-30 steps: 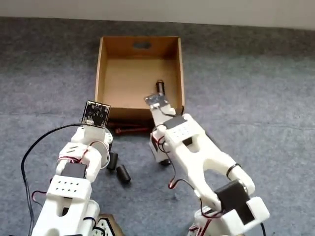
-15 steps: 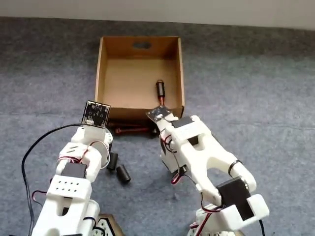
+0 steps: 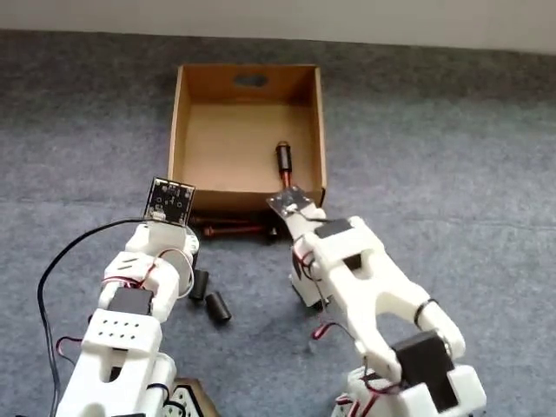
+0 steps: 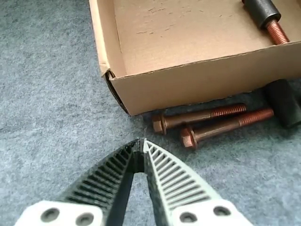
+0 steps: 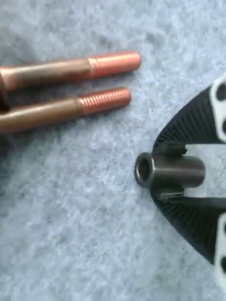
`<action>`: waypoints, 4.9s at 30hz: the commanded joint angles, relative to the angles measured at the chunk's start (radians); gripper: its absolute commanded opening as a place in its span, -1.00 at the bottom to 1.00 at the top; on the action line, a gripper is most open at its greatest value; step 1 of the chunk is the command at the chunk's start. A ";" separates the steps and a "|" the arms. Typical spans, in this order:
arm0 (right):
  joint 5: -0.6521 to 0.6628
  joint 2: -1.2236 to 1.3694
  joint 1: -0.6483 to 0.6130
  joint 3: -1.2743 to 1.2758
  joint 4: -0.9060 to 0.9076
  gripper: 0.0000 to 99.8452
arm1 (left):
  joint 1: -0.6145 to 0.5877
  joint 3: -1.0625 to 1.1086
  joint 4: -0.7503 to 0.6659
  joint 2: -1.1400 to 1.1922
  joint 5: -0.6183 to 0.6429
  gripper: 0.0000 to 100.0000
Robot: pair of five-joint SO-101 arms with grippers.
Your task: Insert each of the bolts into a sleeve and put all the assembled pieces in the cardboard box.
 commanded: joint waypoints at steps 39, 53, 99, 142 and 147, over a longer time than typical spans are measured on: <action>-0.189 -0.921 0.252 0.456 -0.269 -0.99 | 0.033 -0.710 0.606 0.496 0.008 -0.71; -0.183 -0.923 0.252 0.476 -0.271 -0.99 | 0.116 -1.004 0.603 0.974 0.086 -0.71; -0.183 -0.923 0.252 0.478 -0.271 -0.99 | 0.117 -0.889 0.488 1.032 0.078 -0.98; -0.183 -0.921 0.252 0.479 -0.271 -0.99 | 0.068 -0.759 0.546 0.691 -0.097 -0.70; -0.183 -0.921 0.252 0.479 -0.271 -0.99 | 0.113 -0.773 0.586 0.713 0.193 -0.61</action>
